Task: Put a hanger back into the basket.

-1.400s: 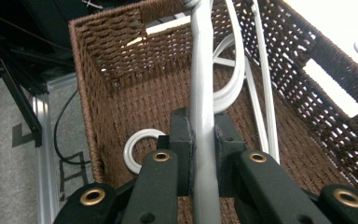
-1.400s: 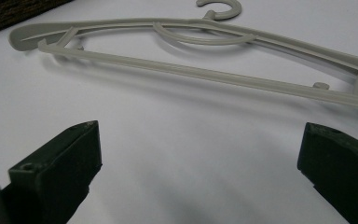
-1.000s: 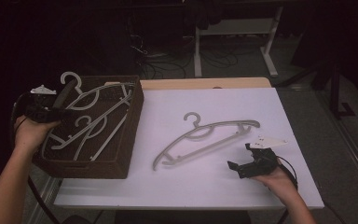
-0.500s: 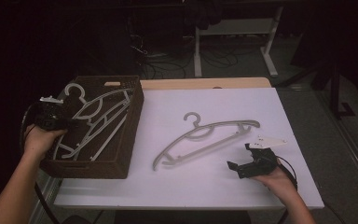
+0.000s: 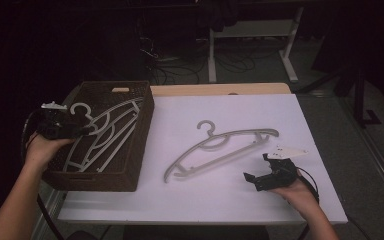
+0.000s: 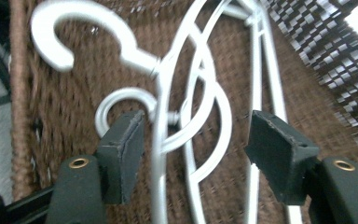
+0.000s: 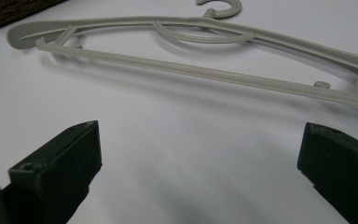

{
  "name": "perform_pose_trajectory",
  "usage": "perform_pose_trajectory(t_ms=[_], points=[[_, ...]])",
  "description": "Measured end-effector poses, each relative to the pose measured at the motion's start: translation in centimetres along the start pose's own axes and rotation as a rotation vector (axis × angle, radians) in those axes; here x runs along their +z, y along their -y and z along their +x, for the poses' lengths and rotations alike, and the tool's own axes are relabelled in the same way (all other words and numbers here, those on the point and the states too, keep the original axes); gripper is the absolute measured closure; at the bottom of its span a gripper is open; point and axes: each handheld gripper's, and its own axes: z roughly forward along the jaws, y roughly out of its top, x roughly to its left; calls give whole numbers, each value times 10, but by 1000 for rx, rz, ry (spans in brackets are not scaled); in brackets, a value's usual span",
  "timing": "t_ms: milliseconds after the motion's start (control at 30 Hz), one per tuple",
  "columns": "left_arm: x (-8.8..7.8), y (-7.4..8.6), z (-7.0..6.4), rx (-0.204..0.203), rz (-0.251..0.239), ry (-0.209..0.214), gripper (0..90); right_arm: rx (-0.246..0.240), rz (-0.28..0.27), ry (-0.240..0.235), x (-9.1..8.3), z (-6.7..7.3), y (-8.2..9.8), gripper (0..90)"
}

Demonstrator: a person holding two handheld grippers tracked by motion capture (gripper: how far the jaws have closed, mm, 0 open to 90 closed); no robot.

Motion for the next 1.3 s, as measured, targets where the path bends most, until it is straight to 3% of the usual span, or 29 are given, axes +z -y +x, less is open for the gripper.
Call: perform_pose_trajectory(t_ms=[133,367,567,767,1100,1300], points=[[-8,-6,-8,4,-56,57,307,2,-2,1,0,0,0,0],[-14,-19,-32,40,-103,161,255,5,-5,0,0,0,-1,0],[-14,-35,-63,85,-148,283,198,9,-5,-1,1,-1,-1,0],[-11,-48,-97,137,-189,377,143,12,-3,-2,0,-1,-2,0],[-3,-62,-153,206,-233,481,0,17,3,-11,-2,-1,-2,0],[6,-64,-182,244,-229,525,0,16,-1,-11,-3,0,-2,0]])
